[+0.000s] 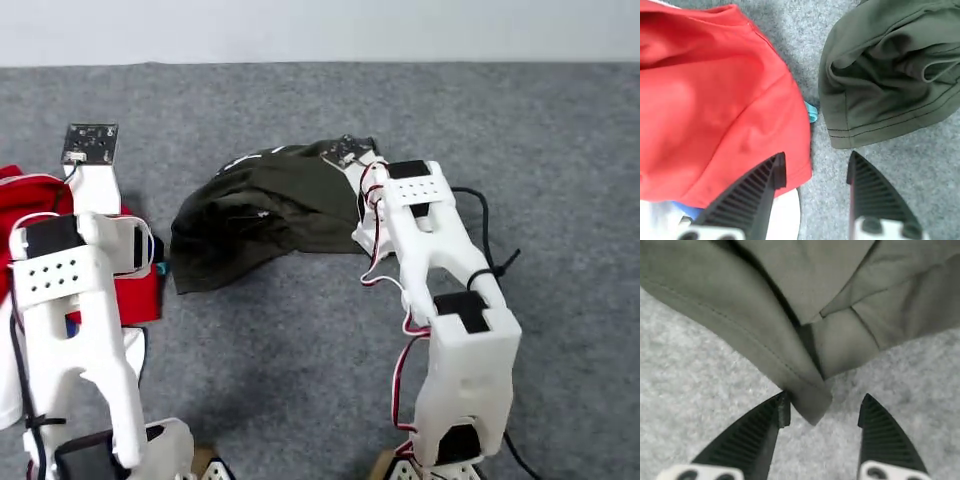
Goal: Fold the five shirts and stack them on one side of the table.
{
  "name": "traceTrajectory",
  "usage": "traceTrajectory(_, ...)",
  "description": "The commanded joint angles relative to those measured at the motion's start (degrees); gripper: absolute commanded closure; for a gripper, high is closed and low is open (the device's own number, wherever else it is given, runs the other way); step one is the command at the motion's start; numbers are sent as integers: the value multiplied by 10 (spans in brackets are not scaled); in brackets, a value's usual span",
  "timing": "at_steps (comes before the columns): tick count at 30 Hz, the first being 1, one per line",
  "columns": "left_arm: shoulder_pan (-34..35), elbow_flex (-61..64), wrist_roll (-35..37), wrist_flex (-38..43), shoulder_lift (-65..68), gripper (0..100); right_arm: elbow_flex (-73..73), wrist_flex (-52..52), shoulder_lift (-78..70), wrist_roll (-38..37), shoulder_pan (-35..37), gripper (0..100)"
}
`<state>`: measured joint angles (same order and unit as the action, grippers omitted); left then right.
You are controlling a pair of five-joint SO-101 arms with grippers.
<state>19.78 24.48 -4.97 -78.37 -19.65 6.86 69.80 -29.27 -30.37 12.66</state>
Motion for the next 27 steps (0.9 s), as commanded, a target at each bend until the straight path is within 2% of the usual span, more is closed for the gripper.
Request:
traceTrajectory(1, 3, 4, 4, -4, -18, 794, 50, -10, -19, -4, 3, 775)
traceTrajectory(5, 3, 17, 4, -4, -20, 794, 92, -4, -65, -3, -9, 794)
traceTrajectory(10, 3, 29, 4, -4, -22, 794, 149, 25, -78, -4, -22, 991)
traceTrajectory(25, -1, 29, 4, -8, -22, 794, 476, 321, -78, -7, -23, 988)
traceTrajectory(27, -1, 29, 4, -8, -22, 794, 532, 332, -74, -14, -24, 988)
